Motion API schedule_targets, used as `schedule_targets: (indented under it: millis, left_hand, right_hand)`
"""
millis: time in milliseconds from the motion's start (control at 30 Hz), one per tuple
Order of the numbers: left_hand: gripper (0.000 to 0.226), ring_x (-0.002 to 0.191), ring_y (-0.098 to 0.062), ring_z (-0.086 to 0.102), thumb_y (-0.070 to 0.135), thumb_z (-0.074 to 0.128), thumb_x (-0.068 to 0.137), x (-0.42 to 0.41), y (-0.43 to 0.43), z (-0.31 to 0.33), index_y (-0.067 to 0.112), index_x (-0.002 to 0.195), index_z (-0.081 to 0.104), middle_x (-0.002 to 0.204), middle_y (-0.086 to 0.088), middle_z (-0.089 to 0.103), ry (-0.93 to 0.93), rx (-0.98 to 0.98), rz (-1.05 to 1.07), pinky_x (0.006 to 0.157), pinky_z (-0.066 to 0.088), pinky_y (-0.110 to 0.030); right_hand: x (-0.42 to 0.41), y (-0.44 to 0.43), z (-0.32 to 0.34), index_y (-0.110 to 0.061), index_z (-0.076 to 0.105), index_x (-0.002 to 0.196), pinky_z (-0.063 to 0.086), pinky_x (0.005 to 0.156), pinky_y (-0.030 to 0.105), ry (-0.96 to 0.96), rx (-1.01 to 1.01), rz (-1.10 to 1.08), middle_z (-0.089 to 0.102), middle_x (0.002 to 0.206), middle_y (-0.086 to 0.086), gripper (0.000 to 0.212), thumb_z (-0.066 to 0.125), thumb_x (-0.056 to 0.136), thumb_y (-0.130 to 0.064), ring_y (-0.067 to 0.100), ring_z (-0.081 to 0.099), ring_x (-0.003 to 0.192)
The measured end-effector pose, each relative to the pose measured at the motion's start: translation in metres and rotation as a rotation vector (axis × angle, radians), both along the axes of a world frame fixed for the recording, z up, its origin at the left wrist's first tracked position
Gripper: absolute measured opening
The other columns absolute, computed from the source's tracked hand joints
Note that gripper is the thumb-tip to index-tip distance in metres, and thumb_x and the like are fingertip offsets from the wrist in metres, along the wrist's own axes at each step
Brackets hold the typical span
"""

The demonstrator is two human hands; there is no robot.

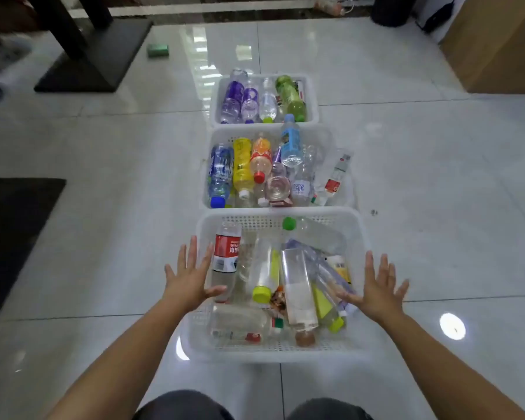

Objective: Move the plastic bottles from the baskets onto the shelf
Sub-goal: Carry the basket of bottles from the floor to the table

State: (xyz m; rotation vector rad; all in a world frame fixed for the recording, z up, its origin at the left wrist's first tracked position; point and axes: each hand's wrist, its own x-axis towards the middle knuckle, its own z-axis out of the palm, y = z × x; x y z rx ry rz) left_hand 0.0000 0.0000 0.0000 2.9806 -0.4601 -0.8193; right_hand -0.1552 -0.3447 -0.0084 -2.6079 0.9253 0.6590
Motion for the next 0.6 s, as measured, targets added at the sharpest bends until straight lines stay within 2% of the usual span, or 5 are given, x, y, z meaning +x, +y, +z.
schedule_targets:
  millis: [133, 233, 333, 500, 600]
  left_hand:
    - [0.132, 0.141, -0.039, 0.026, 0.077, 0.063, 0.066, 0.023, 0.006, -0.020, 0.038, 0.134, -0.043, 0.160, -0.017, -0.012, 0.225, -0.234, 0.344, 0.109, 0.030, -0.059]
    - [0.140, 0.136, -0.039, 0.036, 0.050, 0.079, 0.070, 0.019, 0.004, -0.031, 0.029, 0.137, -0.042, 0.154, -0.022, 0.023, 0.323, -0.362, 0.562, 0.109, 0.036, -0.052]
    - [0.124, 0.130, -0.037, 0.043, 0.019, 0.076, 0.081, 0.019, 0.002, -0.028, 0.016, 0.146, -0.030, 0.149, -0.022, 0.032, 0.305, -0.298, 0.612, 0.103, 0.043, -0.043]
    - [0.075, 0.118, -0.037, 0.051, 0.002, 0.061, 0.087, 0.020, 0.004, -0.024, -0.001, 0.144, 0.012, 0.133, -0.025, 0.046, 0.241, -0.156, 0.536, 0.088, 0.047, -0.038]
    - [0.066, 0.119, -0.038, 0.050, 0.002, 0.057, 0.089, 0.019, 0.004, -0.025, -0.004, 0.140, 0.016, 0.133, -0.026, 0.045, 0.207, -0.144, 0.527, 0.087, 0.047, -0.039]
  right_hand:
    - [0.003, 0.000, -0.013, -0.033, -0.016, 0.149, 0.014, 0.112, 0.059, -0.015, 0.160, -0.088, -0.033, 0.153, 0.005, 0.113, 0.058, 0.073, -0.072, 0.032, -0.008, 0.145]
    - [0.004, -0.003, -0.019, -0.033, -0.003, 0.151, 0.026, 0.108, 0.052, -0.113, 0.176, -0.125, -0.014, 0.157, 0.009, 0.105, 0.063, 0.075, -0.065, 0.036, 0.011, 0.141]
    - [0.008, -0.011, -0.022, -0.027, -0.002, 0.152, 0.030, 0.106, 0.045, -0.285, 0.225, -0.282, 0.026, 0.144, 0.026, 0.110, 0.070, 0.074, -0.057, 0.039, 0.028, 0.132]
    - [0.010, -0.020, -0.033, -0.004, 0.016, 0.148, 0.029, 0.107, 0.044, -0.280, 0.264, -0.414, 0.032, 0.141, 0.028, 0.101, 0.072, 0.077, -0.048, 0.040, 0.031, 0.132]
    - [0.014, -0.028, -0.029, 0.004, 0.031, 0.137, 0.039, 0.101, 0.044, -0.274, 0.307, -0.480, 0.042, 0.136, 0.027, 0.079, 0.070, 0.083, -0.038, 0.040, 0.043, 0.124]
